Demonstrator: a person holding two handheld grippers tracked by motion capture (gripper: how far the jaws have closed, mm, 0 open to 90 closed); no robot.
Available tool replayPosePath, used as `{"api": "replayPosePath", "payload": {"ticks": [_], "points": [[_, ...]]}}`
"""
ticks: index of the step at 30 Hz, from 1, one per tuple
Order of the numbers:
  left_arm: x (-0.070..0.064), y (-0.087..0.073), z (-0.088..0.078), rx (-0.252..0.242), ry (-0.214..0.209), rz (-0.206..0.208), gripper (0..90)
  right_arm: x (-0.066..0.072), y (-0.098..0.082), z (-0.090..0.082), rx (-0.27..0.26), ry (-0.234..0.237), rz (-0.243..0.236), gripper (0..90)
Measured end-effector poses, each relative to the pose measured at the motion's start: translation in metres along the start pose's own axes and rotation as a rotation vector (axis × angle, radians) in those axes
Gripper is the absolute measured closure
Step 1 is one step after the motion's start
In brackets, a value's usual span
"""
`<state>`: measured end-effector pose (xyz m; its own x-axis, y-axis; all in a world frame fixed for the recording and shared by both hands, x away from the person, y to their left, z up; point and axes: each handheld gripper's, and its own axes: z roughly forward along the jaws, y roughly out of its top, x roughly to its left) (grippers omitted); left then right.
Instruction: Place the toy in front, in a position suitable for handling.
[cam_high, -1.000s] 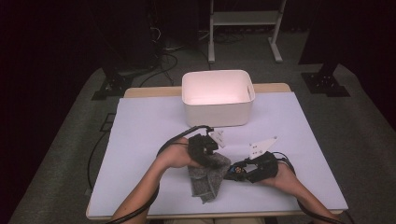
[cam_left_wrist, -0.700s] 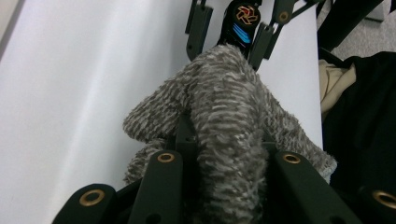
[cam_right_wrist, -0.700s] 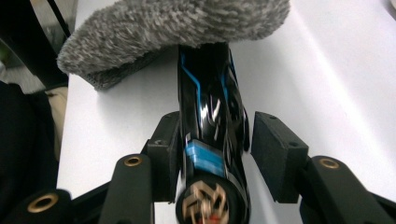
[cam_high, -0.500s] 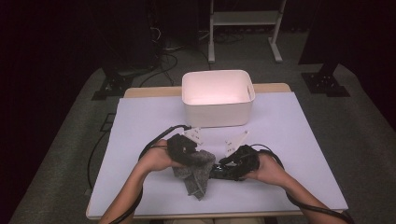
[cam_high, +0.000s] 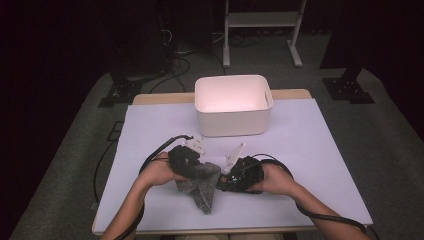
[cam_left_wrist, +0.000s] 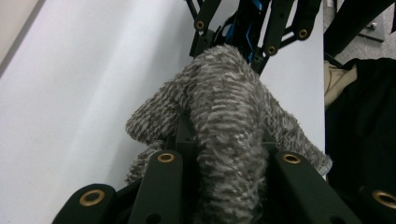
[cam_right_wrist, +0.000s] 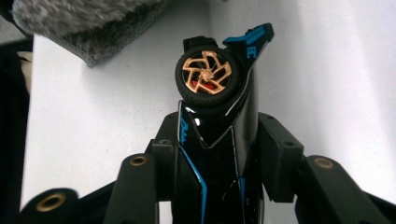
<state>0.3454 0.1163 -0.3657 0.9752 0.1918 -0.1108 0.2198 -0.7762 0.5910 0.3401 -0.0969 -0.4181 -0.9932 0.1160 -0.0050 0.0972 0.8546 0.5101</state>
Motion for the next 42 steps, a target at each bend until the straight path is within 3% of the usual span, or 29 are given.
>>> {"api": "replayPosePath", "payload": {"ticks": [4, 7, 10, 12, 16, 20, 32, 42], "points": [[0.001, -0.001, -0.006, -0.012, 0.002, -0.005, 72.6, 0.0, 0.0, 0.0, -0.016, 0.007, -0.015, 56.2], [0.0, 0.001, -0.02, -0.032, 0.012, -0.005, 72.6, -0.002, 0.002, -0.004, -0.104, 0.025, 0.016, 56.3], [-0.001, 0.004, -0.036, -0.044, 0.038, -0.001, 72.6, -0.01, 0.01, -0.008, -0.237, 0.039, 0.062, 56.2], [-0.002, 0.005, -0.047, -0.044, 0.058, 0.002, 72.6, -0.014, 0.015, -0.006, -0.294, 0.05, 0.081, 56.2], [-0.003, 0.004, -0.057, -0.048, 0.07, -0.002, 72.6, -0.017, 0.021, 0.004, -0.364, 0.047, 0.074, 56.1], [-0.003, 0.006, -0.055, -0.044, 0.069, 0.0, 72.6, -0.009, 0.011, 0.007, -0.411, 0.033, 0.06, 56.1], [-0.009, 0.034, -0.05, -0.033, 0.053, 0.054, 72.6, -0.003, -0.025, -0.028, -0.466, -0.003, 0.083, 55.8], [-0.013, 0.054, -0.041, 0.0, 0.036, 0.094, 72.7, 0.007, -0.056, -0.06, -0.461, -0.065, 0.112, 55.7]]}}
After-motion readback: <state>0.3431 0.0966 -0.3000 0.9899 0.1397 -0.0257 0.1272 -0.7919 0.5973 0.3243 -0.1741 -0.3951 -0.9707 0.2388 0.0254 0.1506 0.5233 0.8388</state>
